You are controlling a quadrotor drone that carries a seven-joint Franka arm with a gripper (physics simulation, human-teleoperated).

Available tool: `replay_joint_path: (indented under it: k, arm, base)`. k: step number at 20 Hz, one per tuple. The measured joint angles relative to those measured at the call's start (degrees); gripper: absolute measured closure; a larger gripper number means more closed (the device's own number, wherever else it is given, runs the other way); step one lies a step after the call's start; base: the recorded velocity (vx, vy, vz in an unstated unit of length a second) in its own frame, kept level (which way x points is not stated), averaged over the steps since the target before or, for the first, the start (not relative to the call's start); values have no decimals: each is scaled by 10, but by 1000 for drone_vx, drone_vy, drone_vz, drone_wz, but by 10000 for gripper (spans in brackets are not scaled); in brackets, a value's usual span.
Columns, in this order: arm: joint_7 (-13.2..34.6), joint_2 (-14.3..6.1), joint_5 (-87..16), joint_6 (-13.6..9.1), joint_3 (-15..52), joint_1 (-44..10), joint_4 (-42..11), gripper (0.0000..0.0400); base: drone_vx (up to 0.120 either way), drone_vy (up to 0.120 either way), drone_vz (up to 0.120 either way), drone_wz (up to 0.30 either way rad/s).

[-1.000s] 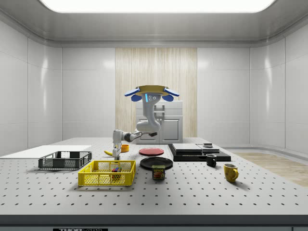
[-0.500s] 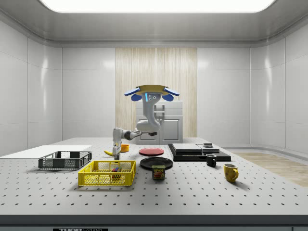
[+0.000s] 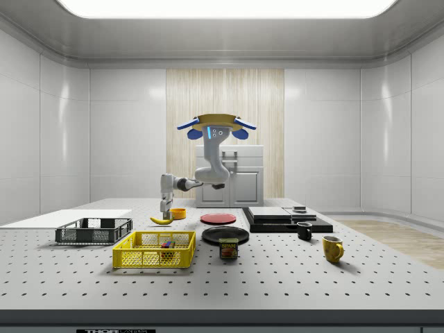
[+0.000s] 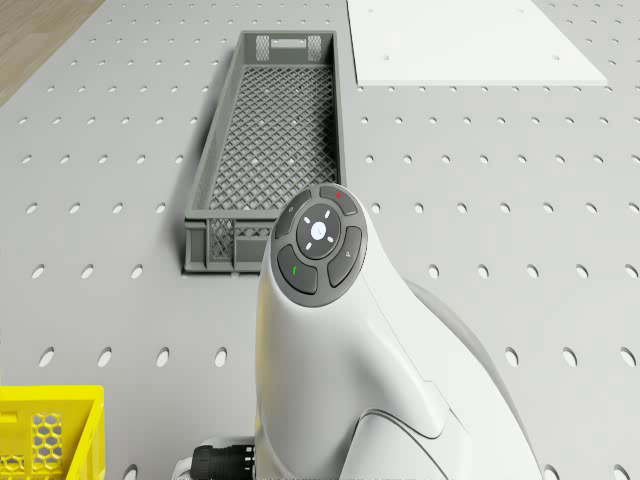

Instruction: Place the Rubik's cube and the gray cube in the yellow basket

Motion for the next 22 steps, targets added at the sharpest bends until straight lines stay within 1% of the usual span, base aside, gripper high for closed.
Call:
replay_joint_path:
  k: [4, 7, 8, 22]
  arm:
    - [0, -2, 4, 0, 3, 0, -1, 150]
    - [1, -3, 5, 1, 5, 0, -1, 150]
    - [1, -3, 6, 1, 5, 0, -1, 150]
    - [2, -8, 9, 6, 6, -2, -1, 150]
  base:
    - [120, 110, 0, 0]
    - [120, 0, 93, 0]
    - [0, 0, 0, 0]
    - [0, 120, 0, 0]
